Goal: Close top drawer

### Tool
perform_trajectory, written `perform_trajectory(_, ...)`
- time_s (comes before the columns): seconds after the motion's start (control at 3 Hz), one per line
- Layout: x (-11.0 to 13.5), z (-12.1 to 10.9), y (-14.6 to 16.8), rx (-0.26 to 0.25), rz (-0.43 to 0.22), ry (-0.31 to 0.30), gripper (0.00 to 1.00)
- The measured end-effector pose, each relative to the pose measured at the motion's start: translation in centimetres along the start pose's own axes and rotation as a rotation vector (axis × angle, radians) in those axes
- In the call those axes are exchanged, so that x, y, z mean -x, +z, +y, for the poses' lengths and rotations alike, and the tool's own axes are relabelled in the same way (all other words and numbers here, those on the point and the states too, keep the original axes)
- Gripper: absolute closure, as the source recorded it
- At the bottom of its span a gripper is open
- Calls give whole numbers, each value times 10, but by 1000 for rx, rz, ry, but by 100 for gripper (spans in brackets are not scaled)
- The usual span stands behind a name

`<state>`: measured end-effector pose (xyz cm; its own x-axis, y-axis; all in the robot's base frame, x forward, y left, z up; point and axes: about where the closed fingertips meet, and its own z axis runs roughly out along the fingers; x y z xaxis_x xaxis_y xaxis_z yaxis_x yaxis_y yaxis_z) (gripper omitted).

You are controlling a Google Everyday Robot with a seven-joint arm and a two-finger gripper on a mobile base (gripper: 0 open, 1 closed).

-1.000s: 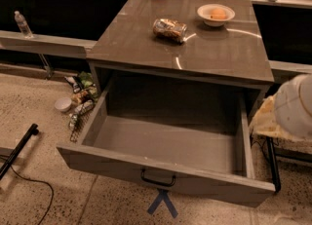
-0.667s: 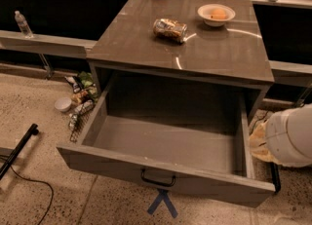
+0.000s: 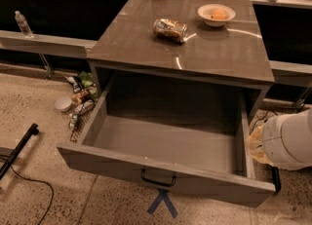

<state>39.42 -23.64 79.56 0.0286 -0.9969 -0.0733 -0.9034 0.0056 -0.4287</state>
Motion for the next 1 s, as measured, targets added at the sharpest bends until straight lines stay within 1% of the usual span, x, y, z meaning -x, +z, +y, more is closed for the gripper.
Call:
perform_trajectory(0.33,9,27,17,0,-9,67,100)
perform_trajectory(0.67,23,50,38,-52,-40,115,100)
perform_trajectory(1.0,38,73,49,-129,-86,158,100)
